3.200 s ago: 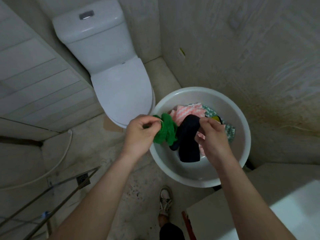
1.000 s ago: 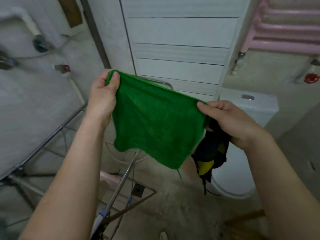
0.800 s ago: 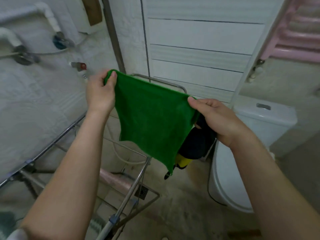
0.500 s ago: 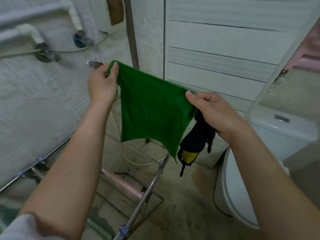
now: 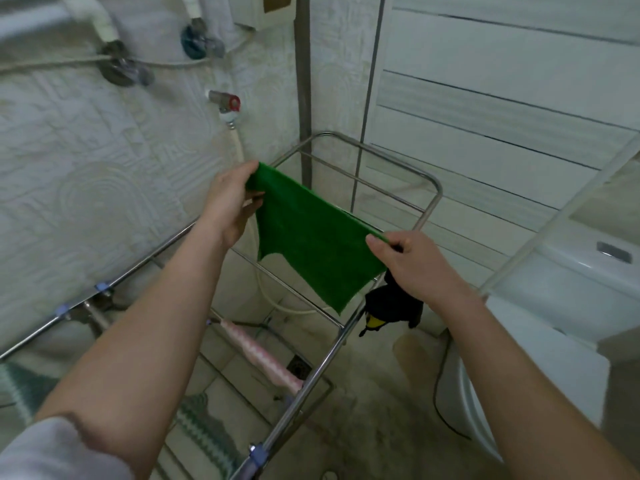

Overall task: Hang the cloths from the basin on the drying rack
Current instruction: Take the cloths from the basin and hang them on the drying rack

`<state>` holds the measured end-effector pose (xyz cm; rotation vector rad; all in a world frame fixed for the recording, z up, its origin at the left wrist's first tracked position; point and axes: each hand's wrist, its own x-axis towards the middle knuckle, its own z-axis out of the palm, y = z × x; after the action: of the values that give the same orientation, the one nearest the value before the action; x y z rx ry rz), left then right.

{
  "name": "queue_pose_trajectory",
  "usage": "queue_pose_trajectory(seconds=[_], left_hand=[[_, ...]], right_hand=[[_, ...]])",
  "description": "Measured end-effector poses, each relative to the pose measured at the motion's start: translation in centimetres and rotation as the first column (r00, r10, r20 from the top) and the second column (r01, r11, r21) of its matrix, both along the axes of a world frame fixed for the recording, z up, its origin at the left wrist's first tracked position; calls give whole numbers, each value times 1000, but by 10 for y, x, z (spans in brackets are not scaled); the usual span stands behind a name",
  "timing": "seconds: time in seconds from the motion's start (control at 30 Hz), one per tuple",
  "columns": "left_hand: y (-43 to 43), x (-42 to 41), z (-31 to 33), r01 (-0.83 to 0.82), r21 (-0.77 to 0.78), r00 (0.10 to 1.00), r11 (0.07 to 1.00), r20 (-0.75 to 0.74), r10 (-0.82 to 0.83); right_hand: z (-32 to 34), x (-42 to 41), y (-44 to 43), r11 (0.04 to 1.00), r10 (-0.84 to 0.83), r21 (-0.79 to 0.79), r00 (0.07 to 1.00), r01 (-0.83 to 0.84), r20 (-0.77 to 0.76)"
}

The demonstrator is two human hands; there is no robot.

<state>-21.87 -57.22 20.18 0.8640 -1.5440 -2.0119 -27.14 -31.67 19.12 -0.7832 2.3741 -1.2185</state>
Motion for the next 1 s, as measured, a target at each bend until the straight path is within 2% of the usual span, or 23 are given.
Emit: queue_pose_trajectory(seconds=[0.07,0.13,0.2,0.23,0.33,0.4,0.53,0.6,0.67,0.73,0.77,0.87,0.93,1.0], left_hand=[[-7,10,-8,-57,30,998,998,10,57],[-16,26,-25,-66,-25,993,998,92,68],[-27,40,-48,20,-195,956,981,292,38],[-34,47,-62,122,-295,904,948,428,17],[-41,59,-96,524,-427,645,737,764,-17],[-38,62,-109,684,-454,517,571,854,60],[-38,59,-128,822,-475,435,314,880,192],[-38,56,-134,870,-427,379,246,899,218],[-37,52,-137,911,-353,300,214,922,247],[-38,47,-142,891,-364,303,272,922,241],[-39,44,-143,852,-411,352,326,908,226],[-40,33,-149,573,-623,600,533,761,245],[-40,25,-152,341,-638,684,691,672,283],[-41,21,-153,169,-592,723,788,617,310]], right_hand=[[-7,3,-1,992,114,40,992,-117,60],[-19,11,-5,961,250,98,963,-260,103],[-36,24,-14,918,349,152,928,-366,126],[-49,31,-19,901,377,169,914,-399,147],[-83,55,-33,872,414,198,890,-448,190],[-101,68,-40,858,429,220,883,-464,190],[-119,82,-46,819,460,292,870,-493,178],[-123,84,-44,799,484,296,852,-523,201],[-125,83,-40,844,422,258,879,-470,222],[-123,75,-32,931,261,209,945,-301,196],[-122,70,-28,961,168,195,974,-196,150],[-123,51,-15,971,-53,231,998,55,-15],[-126,44,-12,954,-86,280,994,103,-72],[-128,42,-12,945,-63,314,992,93,-106]])
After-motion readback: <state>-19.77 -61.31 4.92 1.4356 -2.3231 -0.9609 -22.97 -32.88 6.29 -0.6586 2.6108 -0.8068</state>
